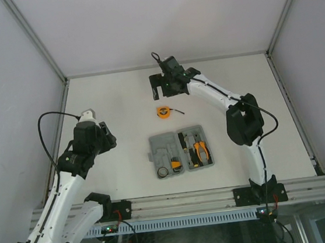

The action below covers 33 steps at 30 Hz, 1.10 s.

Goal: Sort the tools into containers
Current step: Adjust the engineering item in the storage box.

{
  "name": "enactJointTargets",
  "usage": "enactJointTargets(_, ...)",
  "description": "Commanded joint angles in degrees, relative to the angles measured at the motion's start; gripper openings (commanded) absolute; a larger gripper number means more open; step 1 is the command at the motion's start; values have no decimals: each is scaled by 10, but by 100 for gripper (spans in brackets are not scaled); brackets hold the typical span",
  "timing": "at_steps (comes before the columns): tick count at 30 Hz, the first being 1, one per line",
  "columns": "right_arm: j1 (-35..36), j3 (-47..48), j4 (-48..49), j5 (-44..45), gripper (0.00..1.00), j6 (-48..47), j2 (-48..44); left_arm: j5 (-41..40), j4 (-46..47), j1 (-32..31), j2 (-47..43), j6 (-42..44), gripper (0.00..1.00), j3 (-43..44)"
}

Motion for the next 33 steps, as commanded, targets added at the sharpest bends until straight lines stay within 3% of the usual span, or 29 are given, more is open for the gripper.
enactJointTargets(1,7,86,-32,-12,99,20,53,-18,-3,5,-8,18,53,29)
enactJointTargets(10,9,193,-86,-13,94,19,150,-23,-4,6,-7,17,56,28)
enactJointTargets(33,36,230,-157,4,73,19,230,1,1,15,-2,18,56,26)
